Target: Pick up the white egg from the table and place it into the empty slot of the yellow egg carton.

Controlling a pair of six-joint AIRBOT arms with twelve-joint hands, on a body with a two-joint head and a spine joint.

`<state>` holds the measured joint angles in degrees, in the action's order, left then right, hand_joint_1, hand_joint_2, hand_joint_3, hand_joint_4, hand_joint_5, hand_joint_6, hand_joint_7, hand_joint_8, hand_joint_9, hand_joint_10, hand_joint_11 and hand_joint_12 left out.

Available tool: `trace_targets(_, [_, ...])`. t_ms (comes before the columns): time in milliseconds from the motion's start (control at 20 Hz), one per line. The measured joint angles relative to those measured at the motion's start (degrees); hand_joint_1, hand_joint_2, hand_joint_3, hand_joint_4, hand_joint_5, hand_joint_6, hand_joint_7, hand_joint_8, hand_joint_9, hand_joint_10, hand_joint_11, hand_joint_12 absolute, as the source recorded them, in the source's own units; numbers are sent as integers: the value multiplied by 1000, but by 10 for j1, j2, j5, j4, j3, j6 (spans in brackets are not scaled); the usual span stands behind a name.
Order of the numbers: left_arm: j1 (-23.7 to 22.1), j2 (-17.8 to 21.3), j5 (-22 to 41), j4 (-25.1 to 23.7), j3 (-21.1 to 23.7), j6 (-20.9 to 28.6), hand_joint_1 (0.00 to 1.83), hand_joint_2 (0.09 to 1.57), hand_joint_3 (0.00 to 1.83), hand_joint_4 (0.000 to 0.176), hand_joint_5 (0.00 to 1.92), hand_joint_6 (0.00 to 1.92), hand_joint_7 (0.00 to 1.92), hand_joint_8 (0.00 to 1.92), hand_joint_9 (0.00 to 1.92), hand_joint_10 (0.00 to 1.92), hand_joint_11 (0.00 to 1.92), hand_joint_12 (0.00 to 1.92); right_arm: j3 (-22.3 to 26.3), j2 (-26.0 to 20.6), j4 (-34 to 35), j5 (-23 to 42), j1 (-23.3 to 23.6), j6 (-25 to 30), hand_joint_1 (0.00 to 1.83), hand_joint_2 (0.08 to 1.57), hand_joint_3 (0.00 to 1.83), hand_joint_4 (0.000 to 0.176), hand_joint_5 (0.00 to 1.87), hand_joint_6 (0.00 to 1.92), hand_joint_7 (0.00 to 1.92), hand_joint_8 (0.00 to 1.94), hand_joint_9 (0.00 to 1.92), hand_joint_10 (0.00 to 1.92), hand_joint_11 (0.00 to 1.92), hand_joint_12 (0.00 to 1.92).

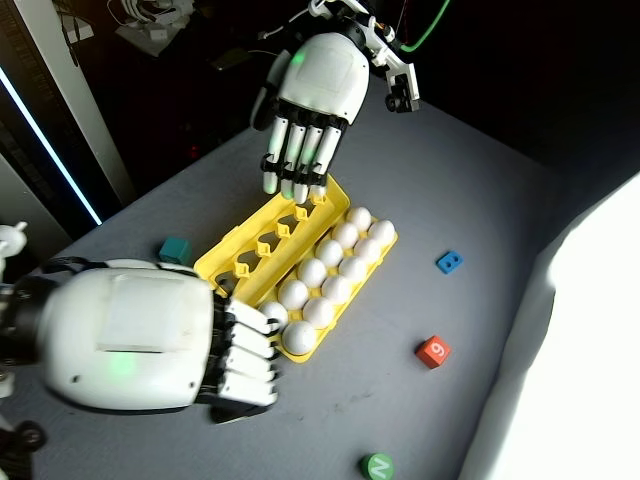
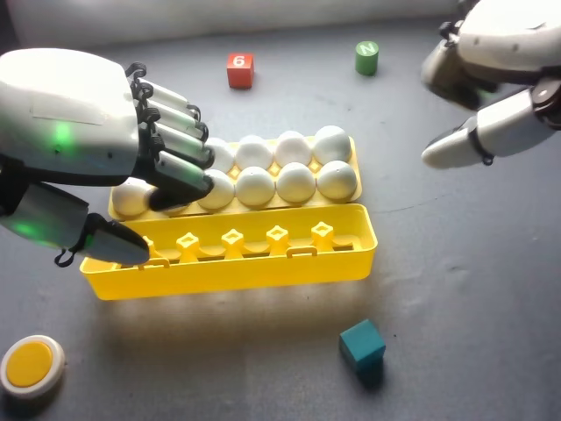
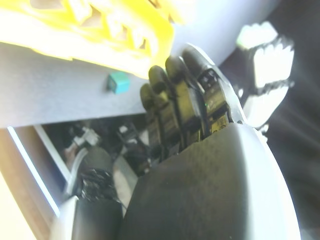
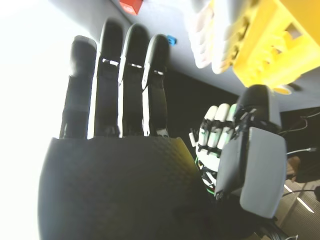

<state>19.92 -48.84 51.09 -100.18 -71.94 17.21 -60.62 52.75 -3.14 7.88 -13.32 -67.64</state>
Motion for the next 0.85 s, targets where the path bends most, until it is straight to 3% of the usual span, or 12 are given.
trace_targets(50, [0,2,1,2,5,3,718,1291,0,37,1539,1921,1647,1921,1686,1921,1694,1921,15,-18,1,12,-10,0,413,1278,10,56,1573,1921,1625,1941,1645,1921,1707,1921])
trace_targets(100, [0,2,4,2,5,4,718,1291,0,37,1539,1921,1647,1921,1686,1921,1694,1921,23,-28,1,16,-17,0,413,1278,10,56,1573,1921,1625,1941,1645,1921,1707,1921])
trace_targets(150, [0,2,8,0,5,5,900,1273,0,108,1588,1921,1721,1921,1777,1921,1798,1921,43,-49,1,21,-28,0,627,1343,20,78,1561,1921,1647,1941,1681,1921,1743,1921])
trace_targets(200, [0,3,7,-1,5,5,1171,1258,0,162,1595,1921,1718,1921,1787,1921,1803,1921,58,-65,1,26,-34,0,968,1377,17,76,1553,1921,1673,1941,1712,1921,1788,1921])
trace_targets(250, [0,6,6,0,3,5,1263,1266,0,173,1606,1921,1716,1921,1783,1921,1795,1921,72,-79,2,29,-34,0,1125,1368,7,72,1558,1921,1673,1941,1713,1921,1786,1921])
trace_targets(450, [-5,11,13,2,-13,5,1185,1305,15,176,1510,1921,1665,1921,1722,1921,1724,1921,107,-119,41,38,-38,0,1153,1343,0,66,1507,1921,1640,1941,1694,1921,1772,1921])
trace_targets(600, [-8,12,10,1,-20,5,1187,1320,20,176,1504,1921,1660,1921,1715,1921,1717,1921,121,-139,59,33,-38,0,1054,1342,0,50,1484,1921,1620,1941,1663,1921,1723,1921])
trace_targets(650, [-10,12,15,2,-23,5,1155,1323,21,176,1507,1921,1653,1921,1679,1921,1674,1921,127,-148,66,29,-38,0,1064,1341,0,107,1453,1921,1590,1941,1638,1921,1719,1921])
trace_targets(700, [-10,12,15,2,-26,5,1135,1332,25,176,1508,1921,1651,1921,1676,1921,1677,1921,130,-154,66,28,-39,0,1068,1349,2,124,1466,1921,1591,1941,1636,1921,1717,1921])
trace_targets(750, [-10,12,15,1,-27,5,1135,1332,25,176,1508,1921,1651,1921,1676,1921,1677,1921,130,-156,66,29,-41,0,1068,1349,2,124,1466,1921,1591,1941,1636,1921,1717,1921])
trace_targets(800, [-10,12,16,2,-30,5,1095,1346,29,176,1521,1921,1658,1921,1680,1921,1674,1921,130,-156,66,28,-41,0,1043,1378,13,145,1452,1921,1571,1941,1614,1921,1696,1921])
trace_targets(850, [-10,12,15,1,-31,5,1095,1346,29,176,1521,1921,1658,1921,1680,1921,1674,1921,130,-156,66,27,-41,0,1043,1378,13,145,1452,1921,1571,1941,1614,1921,1696,1921])
